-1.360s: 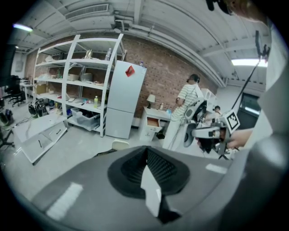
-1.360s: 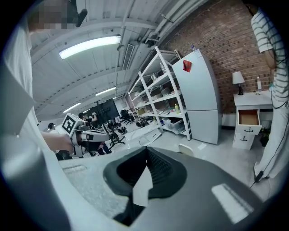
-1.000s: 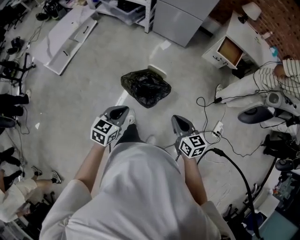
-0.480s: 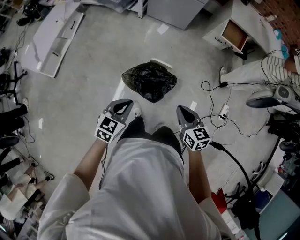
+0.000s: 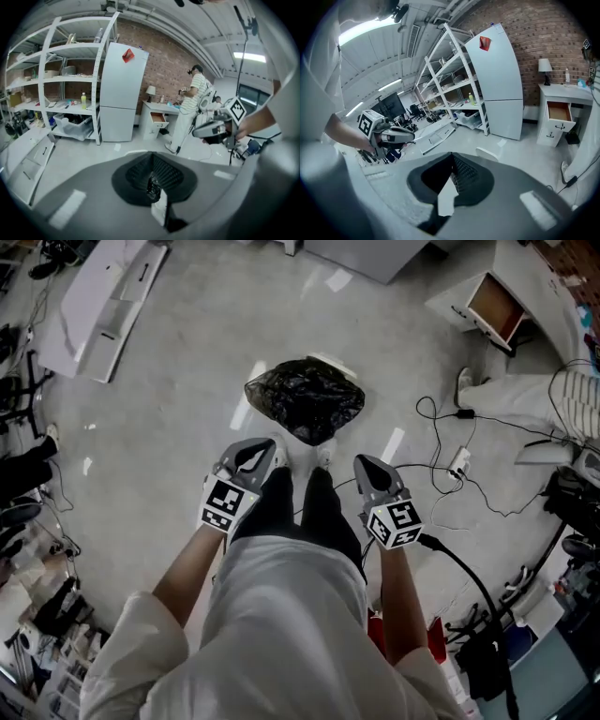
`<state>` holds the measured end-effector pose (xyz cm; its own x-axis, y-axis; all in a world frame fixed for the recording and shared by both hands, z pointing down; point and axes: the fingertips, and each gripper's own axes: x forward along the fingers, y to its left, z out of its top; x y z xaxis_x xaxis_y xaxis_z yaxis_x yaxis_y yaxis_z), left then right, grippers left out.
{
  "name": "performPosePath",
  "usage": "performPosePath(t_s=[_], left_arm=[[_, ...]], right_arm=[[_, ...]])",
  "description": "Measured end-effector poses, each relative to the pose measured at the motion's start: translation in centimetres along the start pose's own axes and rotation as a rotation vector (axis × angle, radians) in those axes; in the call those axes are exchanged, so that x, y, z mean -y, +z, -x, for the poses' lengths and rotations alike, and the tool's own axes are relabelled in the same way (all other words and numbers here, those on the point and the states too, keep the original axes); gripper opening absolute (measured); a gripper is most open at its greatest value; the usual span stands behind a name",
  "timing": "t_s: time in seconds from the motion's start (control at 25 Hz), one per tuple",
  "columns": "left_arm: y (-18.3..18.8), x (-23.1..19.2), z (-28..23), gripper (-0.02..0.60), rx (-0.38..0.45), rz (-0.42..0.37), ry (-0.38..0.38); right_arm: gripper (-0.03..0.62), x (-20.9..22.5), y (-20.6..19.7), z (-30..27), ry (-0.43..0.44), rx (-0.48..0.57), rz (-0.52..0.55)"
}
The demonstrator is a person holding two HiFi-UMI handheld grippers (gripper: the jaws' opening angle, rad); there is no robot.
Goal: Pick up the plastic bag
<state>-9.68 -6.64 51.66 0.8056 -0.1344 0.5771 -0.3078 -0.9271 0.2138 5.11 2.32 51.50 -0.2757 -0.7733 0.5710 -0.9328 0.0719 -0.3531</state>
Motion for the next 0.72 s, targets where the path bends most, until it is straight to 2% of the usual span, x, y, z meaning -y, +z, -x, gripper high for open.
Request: performPosePath(t_s=[0.12,0.44,0.52,0.72], left_arm=[[-1.9,-1.6,-2.5,0.006,-0.03,0.01,0.035],[-10.3,-8.4,-10.0,0.006,-0.113,0.071,0.139],[-12.7,-9.7,-11.9,0.036,-0.139,0.083,0.149],[-17.6,-13.0,-15.8,0.057,-0.195,0.107,0.175]], right_arm=[[0.002,2.6,-1.3,-2.1,0.003,-0.035,-0.005],[0.004,9.6,-7.8,-9.1,-0.003,-0.117,-0.039],[0.057,11.4,-9.8,-10.8,-0.005,-0.14,-0.056],[0.064,15.5,-14.2,-14.4,-0.023,-0.177,-0.086]])
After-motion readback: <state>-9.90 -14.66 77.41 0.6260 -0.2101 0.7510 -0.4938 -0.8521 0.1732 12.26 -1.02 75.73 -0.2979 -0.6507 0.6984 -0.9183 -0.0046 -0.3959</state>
